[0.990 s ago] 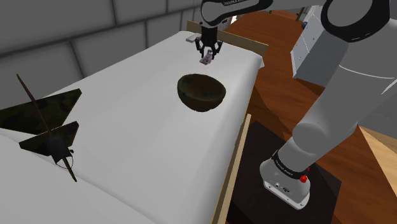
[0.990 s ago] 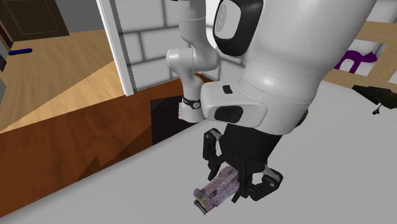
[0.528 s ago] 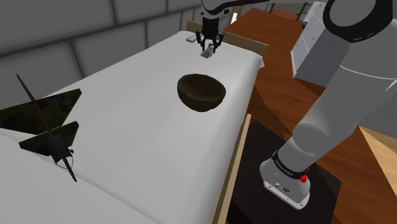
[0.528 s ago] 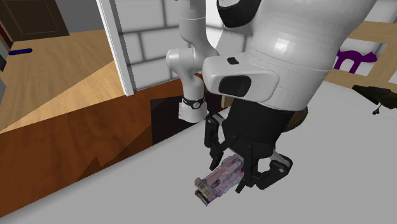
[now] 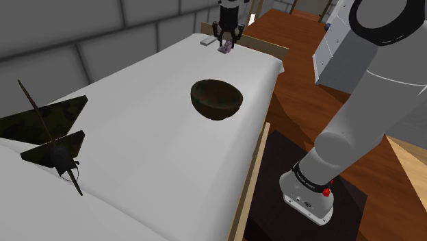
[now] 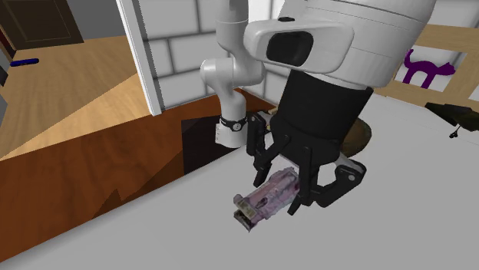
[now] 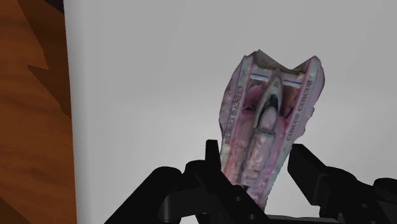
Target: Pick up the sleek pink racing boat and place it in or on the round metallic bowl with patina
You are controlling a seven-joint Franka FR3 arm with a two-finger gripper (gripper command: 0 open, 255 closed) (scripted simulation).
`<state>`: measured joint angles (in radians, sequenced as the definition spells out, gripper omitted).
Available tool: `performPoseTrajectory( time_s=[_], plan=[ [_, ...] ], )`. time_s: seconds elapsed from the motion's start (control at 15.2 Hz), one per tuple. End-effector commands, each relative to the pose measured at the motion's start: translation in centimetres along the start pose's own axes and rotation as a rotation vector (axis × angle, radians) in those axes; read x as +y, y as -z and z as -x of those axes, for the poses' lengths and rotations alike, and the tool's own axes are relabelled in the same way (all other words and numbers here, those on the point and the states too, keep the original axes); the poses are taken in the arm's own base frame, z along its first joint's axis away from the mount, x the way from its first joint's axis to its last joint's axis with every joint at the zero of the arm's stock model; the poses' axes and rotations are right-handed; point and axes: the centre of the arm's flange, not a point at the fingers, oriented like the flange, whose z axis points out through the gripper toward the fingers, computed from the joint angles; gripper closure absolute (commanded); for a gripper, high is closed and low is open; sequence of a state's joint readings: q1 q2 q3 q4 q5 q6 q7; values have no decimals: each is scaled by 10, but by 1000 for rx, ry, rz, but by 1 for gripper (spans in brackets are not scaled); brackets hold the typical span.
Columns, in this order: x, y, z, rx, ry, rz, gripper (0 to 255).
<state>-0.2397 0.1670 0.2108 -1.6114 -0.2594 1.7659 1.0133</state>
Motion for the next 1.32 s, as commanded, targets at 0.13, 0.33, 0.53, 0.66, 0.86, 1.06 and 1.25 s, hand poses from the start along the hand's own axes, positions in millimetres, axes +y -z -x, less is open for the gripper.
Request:
performPoseTrajectory(
  time_s=[0.13, 0.33, 0.53, 0.66, 0.86, 1.06, 1.25],
  plan=[
    [2, 21, -4, 0, 0, 0, 255],
    [4, 33, -6, 0, 0, 0, 255],
    [9, 41, 33, 0, 0, 0, 255],
    [12, 47, 58, 0, 0, 0, 255],
    [16, 55, 97, 0, 0, 0, 255],
    [21, 63, 135, 0, 0, 0, 255],
    [25, 71, 174, 0, 0, 0, 255]
  ],
)
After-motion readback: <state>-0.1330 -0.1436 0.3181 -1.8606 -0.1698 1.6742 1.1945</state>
